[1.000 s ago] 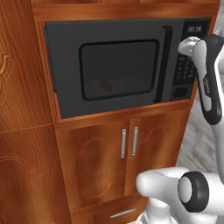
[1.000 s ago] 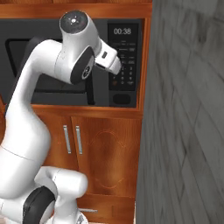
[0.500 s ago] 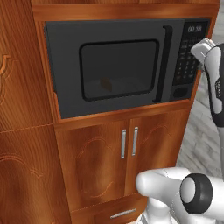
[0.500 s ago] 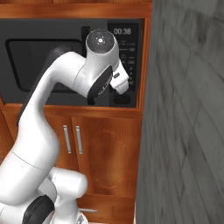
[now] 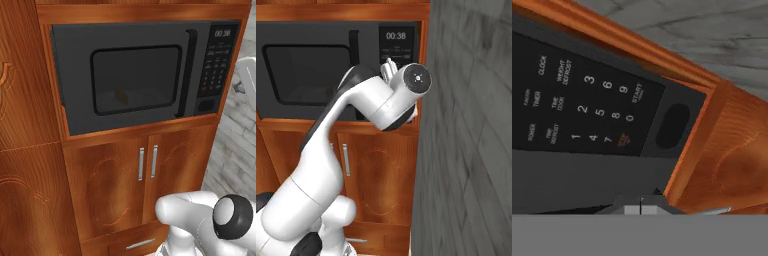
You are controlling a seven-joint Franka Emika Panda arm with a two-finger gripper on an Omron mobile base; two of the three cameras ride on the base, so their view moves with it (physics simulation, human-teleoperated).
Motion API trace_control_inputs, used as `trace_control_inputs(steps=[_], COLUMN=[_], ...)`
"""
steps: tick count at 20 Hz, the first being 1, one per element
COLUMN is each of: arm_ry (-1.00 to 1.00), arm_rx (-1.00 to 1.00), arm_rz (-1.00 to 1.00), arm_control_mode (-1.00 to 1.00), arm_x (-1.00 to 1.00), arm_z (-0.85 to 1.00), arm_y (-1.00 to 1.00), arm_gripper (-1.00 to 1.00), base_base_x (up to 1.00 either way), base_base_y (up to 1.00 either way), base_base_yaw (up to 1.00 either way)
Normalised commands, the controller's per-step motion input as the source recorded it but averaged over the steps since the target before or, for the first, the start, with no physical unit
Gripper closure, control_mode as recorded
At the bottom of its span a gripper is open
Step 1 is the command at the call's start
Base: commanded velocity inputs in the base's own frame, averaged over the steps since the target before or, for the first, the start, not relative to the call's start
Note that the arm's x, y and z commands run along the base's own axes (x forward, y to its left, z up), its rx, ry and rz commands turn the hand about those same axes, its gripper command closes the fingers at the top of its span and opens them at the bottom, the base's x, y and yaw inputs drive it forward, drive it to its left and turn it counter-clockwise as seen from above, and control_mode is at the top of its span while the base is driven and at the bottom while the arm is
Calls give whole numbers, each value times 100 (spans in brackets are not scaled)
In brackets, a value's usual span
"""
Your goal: Pick the cheese from the counter and place it in the microwave. Then turn on the microwave.
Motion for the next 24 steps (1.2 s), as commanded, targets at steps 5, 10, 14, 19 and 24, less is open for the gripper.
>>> trace_control_inputs(steps=[5, 10, 14, 19, 24], arm_ry=[-2, -9, -2, 0, 0], arm_rx=[17, 1, 0, 0, 0], arm_rz=[-17, -24, -21, -14, -6], arm_control_mode=[-100, -100, -100, -100, -100], arm_x=[0, 0, 4, 12, 25], arm_z=[-26, -6, -1, -9, 0], arm_y=[4, 25, 3, 0, -3], arm_gripper=[100, 100, 100, 100, 100], base_base_x=[0, 0, 0, 0, 0], base_base_y=[0, 0, 0, 0, 0], base_base_yaw=[0, 0, 0, 0, 0])
